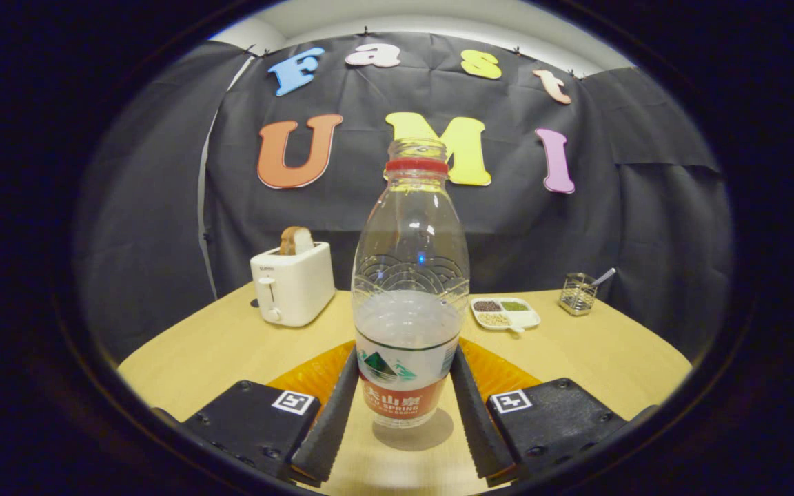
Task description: Take the bottle from table, then pour the juice into the cup, finally place the bottle on the coaster
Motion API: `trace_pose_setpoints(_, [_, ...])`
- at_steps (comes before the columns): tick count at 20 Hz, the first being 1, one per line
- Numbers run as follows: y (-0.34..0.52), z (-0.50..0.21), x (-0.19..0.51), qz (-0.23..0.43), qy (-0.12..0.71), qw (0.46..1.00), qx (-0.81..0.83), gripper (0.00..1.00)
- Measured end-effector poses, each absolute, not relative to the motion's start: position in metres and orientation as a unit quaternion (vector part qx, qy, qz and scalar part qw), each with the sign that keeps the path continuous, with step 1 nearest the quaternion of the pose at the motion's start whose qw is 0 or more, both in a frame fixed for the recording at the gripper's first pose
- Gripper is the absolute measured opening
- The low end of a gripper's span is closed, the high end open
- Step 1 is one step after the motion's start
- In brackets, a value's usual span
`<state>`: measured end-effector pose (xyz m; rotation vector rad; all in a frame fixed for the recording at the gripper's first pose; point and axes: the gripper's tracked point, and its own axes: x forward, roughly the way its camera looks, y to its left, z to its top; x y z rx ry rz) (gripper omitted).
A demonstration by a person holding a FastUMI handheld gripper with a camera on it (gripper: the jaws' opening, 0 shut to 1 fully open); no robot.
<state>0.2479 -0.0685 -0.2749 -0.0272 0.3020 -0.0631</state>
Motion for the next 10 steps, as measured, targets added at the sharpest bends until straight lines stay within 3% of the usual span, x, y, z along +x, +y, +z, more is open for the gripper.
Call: trace_pose_setpoints(10, [-0.073, -0.332, 0.266, -0.021, 0.185, 0.982, -0.031, 0.79])
